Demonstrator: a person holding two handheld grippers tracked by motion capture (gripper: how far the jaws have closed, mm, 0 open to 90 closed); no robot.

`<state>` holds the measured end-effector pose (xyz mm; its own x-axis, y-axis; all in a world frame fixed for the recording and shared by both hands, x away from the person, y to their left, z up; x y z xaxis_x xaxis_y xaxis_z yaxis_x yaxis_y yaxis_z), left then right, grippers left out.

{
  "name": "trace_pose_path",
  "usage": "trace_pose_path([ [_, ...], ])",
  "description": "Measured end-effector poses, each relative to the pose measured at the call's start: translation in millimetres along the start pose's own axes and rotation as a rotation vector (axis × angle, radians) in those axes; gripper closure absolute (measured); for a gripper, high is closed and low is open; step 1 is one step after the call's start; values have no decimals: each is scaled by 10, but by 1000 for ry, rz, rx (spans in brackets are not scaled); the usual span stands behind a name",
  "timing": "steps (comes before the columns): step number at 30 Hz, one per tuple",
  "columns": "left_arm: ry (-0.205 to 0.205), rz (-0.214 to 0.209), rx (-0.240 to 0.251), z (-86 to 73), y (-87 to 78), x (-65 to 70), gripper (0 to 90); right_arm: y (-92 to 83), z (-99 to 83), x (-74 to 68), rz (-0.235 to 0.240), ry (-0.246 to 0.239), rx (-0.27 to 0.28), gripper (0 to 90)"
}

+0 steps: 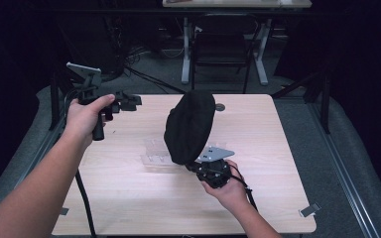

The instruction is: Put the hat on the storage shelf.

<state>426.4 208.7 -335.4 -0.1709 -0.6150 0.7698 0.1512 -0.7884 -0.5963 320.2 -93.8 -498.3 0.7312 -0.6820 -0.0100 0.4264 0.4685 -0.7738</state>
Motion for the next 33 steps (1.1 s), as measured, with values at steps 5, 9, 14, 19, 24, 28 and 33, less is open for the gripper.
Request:
trace_pose_path([
  [5,11,46,0,-24,-15,-86,554,-2,-3,7,-3,5,6,856],
  [9,1,72,8,-43,-32,-166,543,-1,-4,12,-1,7,9,854],
  [14,-2,113,11,-83,-39,-263,526,-9,-6,18,-12,9,3,849],
  [19,-11,167,20,-128,-50,-391,508,-4,-24,22,-13,7,-10,835],
  [24,-13,239,19,-180,-75,-548,500,-23,-46,15,-21,0,-14,806],
  [28,-12,289,9,-228,-89,-651,498,-47,-87,18,-25,-4,-14,776],
  [33,3,368,-1,-288,-79,-755,495,-73,-155,30,-38,-5,-30,738],
])
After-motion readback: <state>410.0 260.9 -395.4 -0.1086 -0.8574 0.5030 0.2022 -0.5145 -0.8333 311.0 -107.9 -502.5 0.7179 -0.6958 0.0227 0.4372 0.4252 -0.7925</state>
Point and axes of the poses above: each handheld gripper's, and its own axes: y roughly forward along the jaws, z roughly out of its top, x roughly to its right, the point moved 2 cm from there along y, roughly forward along the jaws, and after that the axes turned 15 degrees about -x, right-handed, at the moved point
